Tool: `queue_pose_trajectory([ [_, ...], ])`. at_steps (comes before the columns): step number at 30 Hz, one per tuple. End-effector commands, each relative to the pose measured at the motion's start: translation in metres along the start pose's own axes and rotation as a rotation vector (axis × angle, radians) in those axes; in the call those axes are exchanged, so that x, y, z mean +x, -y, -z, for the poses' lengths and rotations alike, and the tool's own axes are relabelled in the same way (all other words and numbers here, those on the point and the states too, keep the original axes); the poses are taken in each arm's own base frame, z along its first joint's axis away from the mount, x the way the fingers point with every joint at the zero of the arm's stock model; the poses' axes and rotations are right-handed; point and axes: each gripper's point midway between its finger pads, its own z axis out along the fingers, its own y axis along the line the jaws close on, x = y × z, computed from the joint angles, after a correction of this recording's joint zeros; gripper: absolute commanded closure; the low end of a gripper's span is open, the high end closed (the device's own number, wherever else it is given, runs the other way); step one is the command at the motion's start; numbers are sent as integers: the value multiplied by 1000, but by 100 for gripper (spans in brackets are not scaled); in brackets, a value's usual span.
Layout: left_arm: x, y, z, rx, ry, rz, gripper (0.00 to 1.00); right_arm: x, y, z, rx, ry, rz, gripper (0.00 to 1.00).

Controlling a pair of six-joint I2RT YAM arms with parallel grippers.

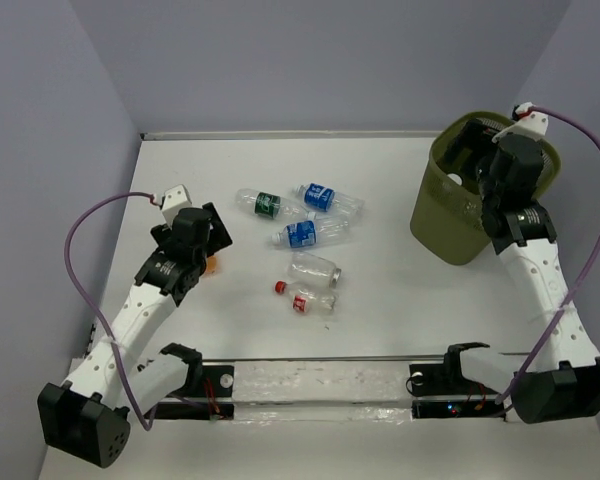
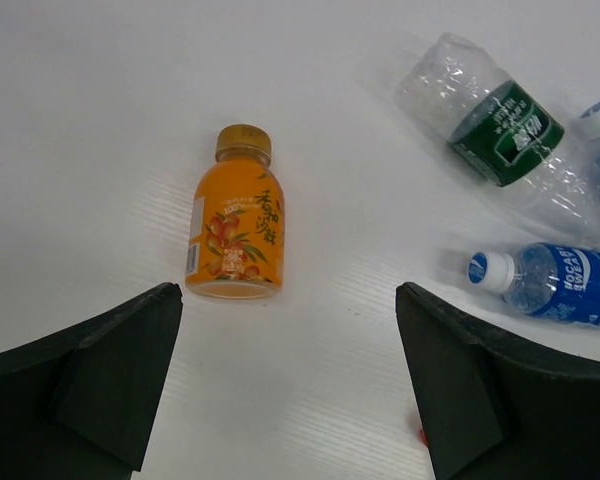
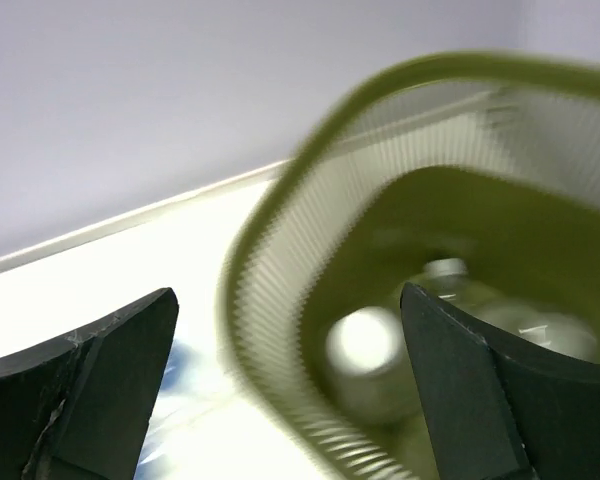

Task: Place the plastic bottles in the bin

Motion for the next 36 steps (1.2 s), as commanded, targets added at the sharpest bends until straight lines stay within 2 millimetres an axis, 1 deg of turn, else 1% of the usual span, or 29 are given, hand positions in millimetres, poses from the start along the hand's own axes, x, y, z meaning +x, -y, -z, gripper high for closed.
queue_pose_trajectory([
  [1, 11, -20, -21, -40, -36, 33, 1, -1, -110, 47, -505, -7, -124, 3],
  [2, 15, -25, -25, -58, -49, 37, 1, 12, -129, 55, -565, -32, -133, 3],
  [3, 18, -30, -29, -75, -66, 50, 1, 25, -164, 75, -662, -65, -131, 3],
  [4, 23, -32, -34, -86, -88, 42, 1, 34, -183, 79, -708, -79, -127, 3],
  [5, 24, -31, -37, -86, -97, 47, 1, 48, -206, 92, -774, -112, -120, 3],
  [6, 25, -31, -40, -90, -106, 46, 1, 59, -220, 98, -818, -149, -116, 3],
  [7, 24, -33, -43, -99, -110, 47, 1, 63, -232, 102, -856, -155, -120, 3],
  [8, 27, -33, -48, -108, -126, 44, 1, 72, -241, 105, -874, -174, -112, 3],
  [9, 22, -30, -51, -99, -122, 49, 1, 86, -252, 109, -880, -194, -89, 3],
  [10, 24, -29, -56, -105, -140, 39, 1, 90, -257, 110, -884, -189, -84, 3],
  [11, 17, -24, -58, -96, -134, 45, 1, 98, -260, 112, -892, -202, -77, 3],
  [12, 16, -22, -61, -94, -144, 41, 1, 105, -260, 111, -894, -217, -72, 3],
  [14, 21, -16, -70, -83, -177, 29, 1, 114, -268, 122, -936, -235, -67, 3],
  [15, 19, -15, -73, -90, -179, 26, 1, 117, -269, 124, -955, -249, -63, 3],
  [18, 31, -23, -84, -142, -211, -1, 1, 141, -281, 144, -1047, -327, 1, 2],
  [19, 34, -26, -87, -156, -219, -7, 1, 147, -282, 145, -1059, -348, 26, 2],
  [20, 40, -30, -91, -178, -236, -19, 1, 169, -283, 149, -1066, -420, 77, 2],
  [21, 43, -32, -94, -186, -245, -23, 1, 182, -285, 156, -1106, -448, 134, 2],
  [22, 44, -33, -96, -188, -252, -23, 1, 194, -283, 156, -1112, -481, 170, 2],
  [23, 48, -33, -98, -188, -271, -30, 1, 216, -279, 158, -1109, -548, 214, 2],
  [25, 50, -31, -100, -176, -288, -26, 1, 236, -273, 162, -1134, -604, 262, 2],
  [26, 53, -30, -101, -167, -301, -25, 1, 253, -267, 168, -1148, -652, 300, 2],
  [29, 60, -31, -103, -163, -320, -34, 1, 279, -253, 170, -1123, -714, 355, 2],
  [30, 65, -32, -104, -165, -335, -41, 1, 294, -245, 172, -1103, -745, 379, 2],
  [31, 69, -32, -105, -163, -346, -45, 1, 301, -240, 172, -1095, -761, 389, 2],
  [32, 74, -33, -106, -163, -367, -52, 2, 309, -237, 176, -1091, -782, 404, 5],
  [33, 78, -34, -106, -162, -381, -57, 4, 316, -232, 173, -1068, -797, 416, 7],
  [34, 83, -33, -107, -154, -394, -62, 6, 328, -228, 183, -1073, -827, 440, 9],
  [36, 88, -33, -106, -142, -412, -68, 12, 339, -223, 186, -1042, -838, 474, 12],
])
